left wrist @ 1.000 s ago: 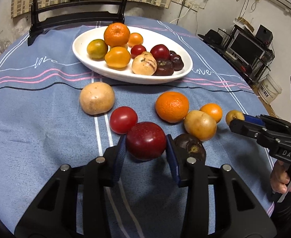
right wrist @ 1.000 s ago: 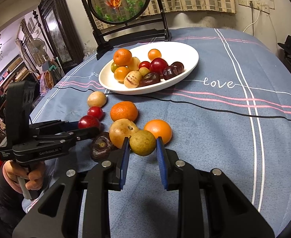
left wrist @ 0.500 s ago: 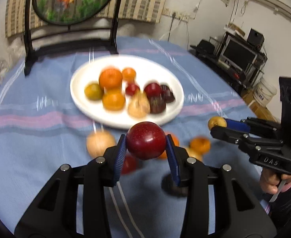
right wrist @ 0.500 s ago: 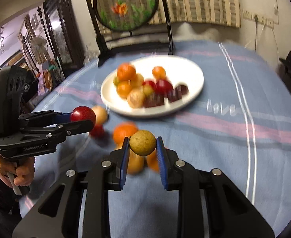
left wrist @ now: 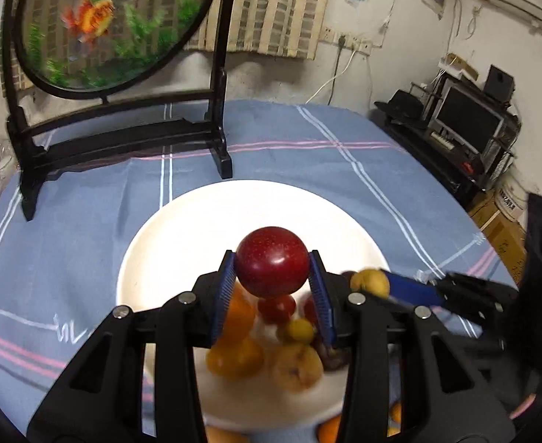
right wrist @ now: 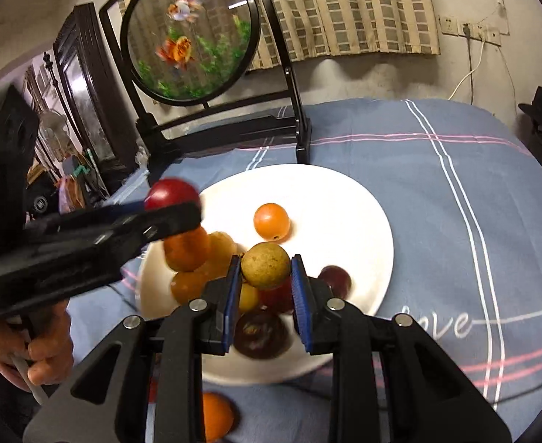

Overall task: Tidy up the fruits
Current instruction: 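Carry the red plum and small yellow fruit onto the white plate and release both, then grasp the dark purple fruit with the left gripper while the right gripper grasps an orange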

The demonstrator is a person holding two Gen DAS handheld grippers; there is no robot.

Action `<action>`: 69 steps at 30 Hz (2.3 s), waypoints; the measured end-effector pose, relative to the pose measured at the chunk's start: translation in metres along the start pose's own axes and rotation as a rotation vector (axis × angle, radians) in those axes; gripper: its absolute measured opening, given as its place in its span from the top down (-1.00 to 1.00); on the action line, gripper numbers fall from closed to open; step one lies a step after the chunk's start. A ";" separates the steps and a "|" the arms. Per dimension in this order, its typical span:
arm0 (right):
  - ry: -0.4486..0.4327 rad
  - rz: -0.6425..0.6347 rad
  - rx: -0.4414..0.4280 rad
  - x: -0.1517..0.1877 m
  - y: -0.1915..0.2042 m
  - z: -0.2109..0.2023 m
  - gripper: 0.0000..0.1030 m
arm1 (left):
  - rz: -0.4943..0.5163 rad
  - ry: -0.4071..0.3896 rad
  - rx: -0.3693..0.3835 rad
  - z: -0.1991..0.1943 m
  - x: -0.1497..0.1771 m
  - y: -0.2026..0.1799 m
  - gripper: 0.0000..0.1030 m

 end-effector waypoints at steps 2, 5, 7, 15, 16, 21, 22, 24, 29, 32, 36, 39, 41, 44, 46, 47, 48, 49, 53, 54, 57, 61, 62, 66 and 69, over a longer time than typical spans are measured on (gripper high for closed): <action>0.004 0.003 -0.007 0.000 -0.004 0.005 0.47 | -0.004 0.025 -0.004 0.016 -0.005 0.002 0.22; 0.010 -0.016 -0.044 0.001 -0.005 0.006 0.45 | -0.005 0.039 -0.030 0.023 -0.009 0.001 -0.19; 0.008 -0.022 -0.049 0.000 -0.004 0.003 0.17 | -0.025 -0.013 -0.050 0.011 -0.010 0.002 -0.76; -0.054 -0.009 -0.037 0.003 0.000 -0.034 -0.24 | -0.017 -0.064 -0.066 -0.055 0.021 0.002 -0.89; -0.049 -0.003 -0.040 0.009 -0.001 -0.040 -0.24 | -0.017 -0.072 -0.076 -0.066 0.032 0.002 -0.95; 0.002 0.007 -0.006 0.044 -0.006 -0.062 -0.24 | 0.003 -0.103 -0.128 -0.102 0.092 0.003 -0.95; 0.007 0.014 0.000 0.049 -0.007 -0.064 -0.24 | -0.002 -0.117 -0.143 -0.107 0.109 0.004 -0.95; 0.040 0.033 0.028 0.065 -0.012 -0.068 -0.23 | -0.014 -0.122 -0.157 -0.110 0.127 0.007 -0.95; 0.114 0.027 0.089 0.094 -0.009 -0.071 -0.23 | -0.079 -0.060 -0.168 -0.107 0.155 0.017 -0.95; 0.124 -0.012 0.115 0.102 -0.001 -0.076 -0.21 | -0.096 -0.056 -0.185 -0.107 0.159 0.019 -0.95; 0.147 -0.007 0.088 0.106 -0.001 -0.078 -0.12 | -0.085 -0.081 -0.221 -0.111 0.157 0.018 -0.95; 0.179 -0.002 0.087 0.109 -0.002 -0.074 -0.06 | -0.086 -0.098 -0.220 -0.114 0.155 0.017 -0.95; 0.207 0.006 0.064 0.111 -0.001 -0.070 0.00 | -0.096 -0.104 -0.211 -0.116 0.155 0.018 -0.95; 0.222 0.002 0.050 0.114 0.000 -0.066 0.06 | -0.116 -0.102 -0.203 -0.117 0.154 0.021 -0.95; 0.224 0.004 0.048 0.116 0.001 -0.064 0.07 | -0.140 -0.095 -0.181 -0.118 0.154 0.024 -0.95; 0.223 0.006 0.046 0.116 0.000 -0.064 0.07 | -0.151 -0.094 -0.172 -0.119 0.154 0.025 -0.95; 0.219 0.006 0.046 0.116 0.000 -0.063 0.07 | -0.161 -0.093 -0.166 -0.119 0.154 0.027 -0.95; 0.216 0.003 0.047 0.115 0.001 -0.063 0.07 | -0.165 -0.093 -0.165 -0.119 0.154 0.027 -0.95; 0.209 0.000 0.046 0.115 0.001 -0.062 0.07 | -0.169 -0.103 -0.169 -0.121 0.153 0.027 -0.95; 0.207 -0.001 0.044 0.115 0.001 -0.062 0.07 | -0.168 -0.101 -0.169 -0.121 0.153 0.027 -0.95; 0.205 -0.002 0.043 0.115 0.002 -0.059 0.07 | -0.166 -0.088 -0.164 -0.118 0.154 0.027 -0.95; 0.208 0.001 0.018 0.114 0.004 -0.054 0.24 | -0.157 -0.079 -0.159 -0.116 0.155 0.024 -0.95; 0.209 0.001 0.010 0.114 0.005 -0.054 0.27 | -0.153 -0.078 -0.162 -0.116 0.156 0.024 -0.95; 0.201 0.003 0.014 0.113 0.004 -0.054 0.29 | -0.150 -0.073 -0.164 -0.114 0.156 0.024 -0.95; 0.142 0.031 0.002 0.107 0.002 -0.065 0.29 | -0.138 -0.063 -0.128 -0.113 0.157 0.020 -0.95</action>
Point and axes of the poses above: each gripper's, at about its wrist camera, not at the fingertips, and z roughly the way its jaws point, y to its left, x to its underside, the point moved 2 cm from there along z, roughly the way its jaws point, and after that the axes turned 1 degree about -x, right-handed, at the moved point
